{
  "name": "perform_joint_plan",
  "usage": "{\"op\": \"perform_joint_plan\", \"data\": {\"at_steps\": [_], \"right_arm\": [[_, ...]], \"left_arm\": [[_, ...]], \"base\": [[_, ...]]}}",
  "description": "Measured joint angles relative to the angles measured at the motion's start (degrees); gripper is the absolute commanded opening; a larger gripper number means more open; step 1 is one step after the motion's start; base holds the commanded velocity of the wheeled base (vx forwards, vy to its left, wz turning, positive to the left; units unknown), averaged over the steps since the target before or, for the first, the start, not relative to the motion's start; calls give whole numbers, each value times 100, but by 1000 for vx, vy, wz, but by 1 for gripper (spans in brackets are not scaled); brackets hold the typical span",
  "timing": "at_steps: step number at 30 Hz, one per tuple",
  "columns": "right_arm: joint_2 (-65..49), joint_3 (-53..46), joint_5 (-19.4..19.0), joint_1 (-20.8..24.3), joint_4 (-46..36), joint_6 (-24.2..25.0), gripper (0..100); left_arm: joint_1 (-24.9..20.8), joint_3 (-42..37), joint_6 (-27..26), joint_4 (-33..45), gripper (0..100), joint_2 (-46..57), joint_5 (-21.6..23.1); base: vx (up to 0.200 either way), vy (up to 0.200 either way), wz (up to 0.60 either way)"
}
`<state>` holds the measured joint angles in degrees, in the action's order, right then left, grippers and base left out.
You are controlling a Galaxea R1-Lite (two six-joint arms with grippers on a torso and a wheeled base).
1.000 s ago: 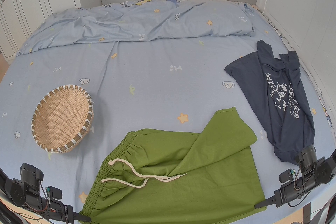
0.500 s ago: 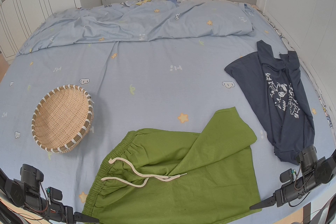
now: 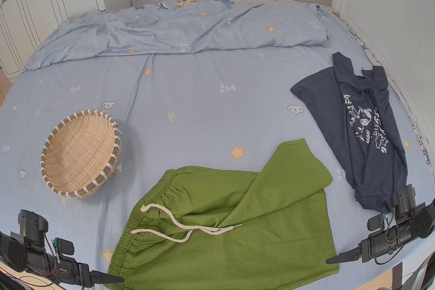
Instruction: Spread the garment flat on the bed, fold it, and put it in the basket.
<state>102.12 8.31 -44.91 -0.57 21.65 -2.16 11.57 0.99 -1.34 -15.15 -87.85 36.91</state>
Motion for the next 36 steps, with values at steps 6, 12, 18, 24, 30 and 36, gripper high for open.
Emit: {"op": "perform_joint_plan", "data": {"at_steps": [6,12,18,24,30,36], "right_arm": [[-41,-190,2,-44,660,30,100],[-212,-295,27,-143,1014,116,100],[-441,52,44,-361,991,265,100],[-614,1152,66,-516,424,379,100],[-723,2454,95,-532,-195,432,100],[-772,3243,154,-413,-490,462,100]], "left_arm": [[33,9,471,112,100,1018,6],[-407,777,1696,323,100,1888,4],[-1086,2299,2383,627,100,2010,-33],[-1614,3983,2753,869,100,1301,-101],[-1992,5665,2953,1348,100,9,-235],[-2327,7150,3029,2131,100,-1246,-657]], "base": [[0,0,0],[0,0,0],[0,0,0],[0,0,0],[0,0,0],[0,0,0]]}}
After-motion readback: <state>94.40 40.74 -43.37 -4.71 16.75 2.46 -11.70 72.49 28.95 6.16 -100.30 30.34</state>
